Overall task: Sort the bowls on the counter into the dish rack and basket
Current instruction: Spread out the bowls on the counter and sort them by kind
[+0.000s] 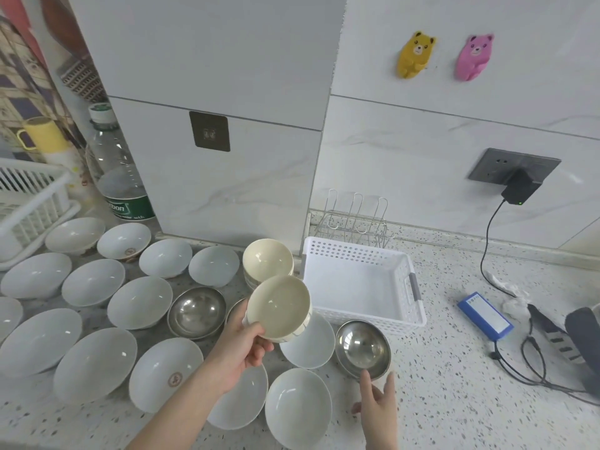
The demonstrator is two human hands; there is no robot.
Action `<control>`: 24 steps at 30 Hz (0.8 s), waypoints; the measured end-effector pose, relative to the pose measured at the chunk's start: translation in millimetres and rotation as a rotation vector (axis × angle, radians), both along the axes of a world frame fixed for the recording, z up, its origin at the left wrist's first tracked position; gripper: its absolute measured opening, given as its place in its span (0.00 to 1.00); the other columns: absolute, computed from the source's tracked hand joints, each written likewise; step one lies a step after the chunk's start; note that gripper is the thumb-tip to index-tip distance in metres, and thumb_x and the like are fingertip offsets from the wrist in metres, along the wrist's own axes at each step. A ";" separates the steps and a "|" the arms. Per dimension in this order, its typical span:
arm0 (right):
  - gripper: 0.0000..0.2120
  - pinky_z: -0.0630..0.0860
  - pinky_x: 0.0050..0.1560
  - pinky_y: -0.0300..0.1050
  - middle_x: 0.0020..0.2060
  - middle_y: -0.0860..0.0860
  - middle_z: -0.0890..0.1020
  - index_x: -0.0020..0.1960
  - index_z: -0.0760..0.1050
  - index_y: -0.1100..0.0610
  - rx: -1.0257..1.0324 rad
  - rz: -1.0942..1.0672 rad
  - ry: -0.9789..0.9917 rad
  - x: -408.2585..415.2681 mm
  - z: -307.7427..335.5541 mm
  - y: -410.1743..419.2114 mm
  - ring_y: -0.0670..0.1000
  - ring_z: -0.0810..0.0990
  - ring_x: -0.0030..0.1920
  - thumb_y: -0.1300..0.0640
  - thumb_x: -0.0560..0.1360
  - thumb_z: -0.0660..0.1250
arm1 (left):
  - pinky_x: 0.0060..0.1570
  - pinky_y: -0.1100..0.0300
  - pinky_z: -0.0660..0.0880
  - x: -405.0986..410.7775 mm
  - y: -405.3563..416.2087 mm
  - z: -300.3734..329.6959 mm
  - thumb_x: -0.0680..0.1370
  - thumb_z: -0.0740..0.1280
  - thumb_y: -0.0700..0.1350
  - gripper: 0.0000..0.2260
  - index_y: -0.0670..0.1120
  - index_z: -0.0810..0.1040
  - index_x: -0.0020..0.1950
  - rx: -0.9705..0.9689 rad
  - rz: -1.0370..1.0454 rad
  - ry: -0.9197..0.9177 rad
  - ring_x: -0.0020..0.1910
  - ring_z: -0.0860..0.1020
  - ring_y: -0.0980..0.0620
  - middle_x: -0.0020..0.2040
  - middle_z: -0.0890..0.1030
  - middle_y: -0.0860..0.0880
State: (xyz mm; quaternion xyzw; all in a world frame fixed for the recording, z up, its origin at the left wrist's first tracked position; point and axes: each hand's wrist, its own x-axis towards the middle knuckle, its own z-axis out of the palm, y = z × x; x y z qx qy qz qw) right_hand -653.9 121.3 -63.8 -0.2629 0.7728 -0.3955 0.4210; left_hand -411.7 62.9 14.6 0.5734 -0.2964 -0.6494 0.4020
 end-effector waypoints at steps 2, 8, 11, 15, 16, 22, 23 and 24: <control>0.37 0.73 0.59 0.56 0.56 0.52 0.79 0.80 0.48 0.54 0.015 -0.049 -0.015 6.5 3.2 4.0 0.58 0.83 0.37 0.50 0.79 0.65 | 0.22 0.63 0.65 5.8 4.6 1.0 0.76 0.59 0.32 0.25 0.60 0.74 0.62 0.003 -0.015 0.000 0.27 0.74 0.52 0.31 0.78 0.43; 0.15 0.75 0.44 0.50 0.48 0.53 0.84 0.55 0.77 0.61 0.081 -0.161 0.019 16.1 10.9 14.2 0.55 0.78 0.40 0.50 0.79 0.64 | 0.21 0.63 0.64 20.9 22.3 -1.3 0.76 0.58 0.32 0.27 0.63 0.74 0.60 0.008 -0.065 -0.003 0.22 0.71 0.53 0.29 0.78 0.42; 0.10 0.66 0.30 0.42 0.47 0.52 0.84 0.47 0.78 0.59 0.082 -0.207 -0.139 14.5 16.4 12.3 0.50 0.71 0.32 0.53 0.80 0.64 | 0.21 0.63 0.65 26.7 30.2 -4.3 0.76 0.58 0.32 0.25 0.61 0.74 0.61 0.030 -0.085 -0.019 0.23 0.70 0.53 0.29 0.79 0.41; 0.07 0.66 0.33 0.41 0.49 0.49 0.84 0.48 0.78 0.55 0.087 -0.209 -0.203 15.6 27.1 10.7 0.50 0.73 0.35 0.54 0.80 0.64 | 0.22 0.62 0.66 34.0 39.7 -7.2 0.76 0.58 0.33 0.25 0.62 0.73 0.62 0.057 -0.097 -0.028 0.23 0.69 0.53 0.30 0.79 0.41; 0.06 0.66 0.34 0.42 0.49 0.48 0.84 0.49 0.78 0.55 0.096 -0.203 -0.209 16.6 29.2 12.5 0.51 0.74 0.37 0.54 0.80 0.63 | 0.22 0.62 0.66 35.5 41.6 -7.8 0.76 0.58 0.33 0.25 0.62 0.73 0.62 0.059 -0.106 -0.033 0.23 0.69 0.53 0.30 0.79 0.41; 0.07 0.66 0.34 0.42 0.46 0.46 0.85 0.53 0.79 0.53 0.096 -0.181 -0.218 29.8 39.2 43.4 0.51 0.74 0.37 0.52 0.79 0.65 | 0.23 0.62 0.67 32.5 53.4 -13.0 0.76 0.58 0.34 0.26 0.59 0.70 0.67 0.053 -0.202 -0.075 0.24 0.70 0.52 0.30 0.80 0.42; 0.07 0.66 0.33 0.42 0.45 0.46 0.86 0.53 0.80 0.52 0.086 -0.178 -0.212 32.1 40.8 49.9 0.51 0.73 0.35 0.52 0.78 0.65 | 0.23 0.62 0.67 29.3 55.2 -14.1 0.76 0.57 0.34 0.26 0.60 0.70 0.67 0.054 -0.227 -0.080 0.24 0.70 0.52 0.30 0.80 0.42; 0.07 0.65 0.30 0.41 0.44 0.47 0.86 0.52 0.80 0.52 0.073 -0.173 -0.207 33.7 42.5 56.0 0.50 0.73 0.33 0.53 0.78 0.65 | 0.23 0.62 0.67 25.3 56.7 -15.1 0.76 0.57 0.34 0.27 0.62 0.69 0.67 0.054 -0.255 -0.085 0.23 0.70 0.51 0.30 0.80 0.42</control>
